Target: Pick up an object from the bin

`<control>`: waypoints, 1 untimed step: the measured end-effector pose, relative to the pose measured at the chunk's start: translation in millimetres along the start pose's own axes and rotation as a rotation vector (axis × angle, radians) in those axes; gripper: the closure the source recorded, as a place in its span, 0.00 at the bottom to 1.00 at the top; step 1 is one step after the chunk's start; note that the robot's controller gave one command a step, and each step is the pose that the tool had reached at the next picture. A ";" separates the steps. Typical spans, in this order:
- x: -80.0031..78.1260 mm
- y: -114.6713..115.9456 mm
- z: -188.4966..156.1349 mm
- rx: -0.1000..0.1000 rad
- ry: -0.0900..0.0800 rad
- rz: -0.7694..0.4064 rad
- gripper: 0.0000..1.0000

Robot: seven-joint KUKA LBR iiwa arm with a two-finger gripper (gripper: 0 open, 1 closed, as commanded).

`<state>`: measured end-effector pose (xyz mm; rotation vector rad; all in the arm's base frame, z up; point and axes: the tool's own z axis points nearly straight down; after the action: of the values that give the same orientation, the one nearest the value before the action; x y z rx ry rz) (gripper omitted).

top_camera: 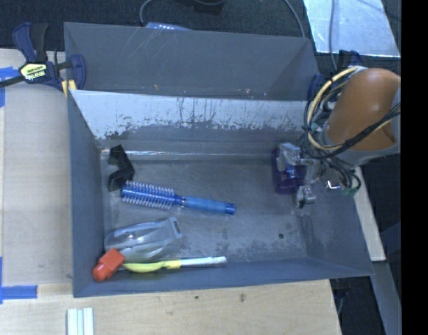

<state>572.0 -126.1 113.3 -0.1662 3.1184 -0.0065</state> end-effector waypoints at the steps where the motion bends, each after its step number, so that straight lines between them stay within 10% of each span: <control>1: -41.9 -10.0 36.1 -0.010 -0.052 0.000 1.00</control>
Offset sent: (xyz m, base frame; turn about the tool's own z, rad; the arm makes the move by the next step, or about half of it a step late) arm 0.0000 0.0000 0.0000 0.0000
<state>615.4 -131.7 78.0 -0.1638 3.0669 0.0134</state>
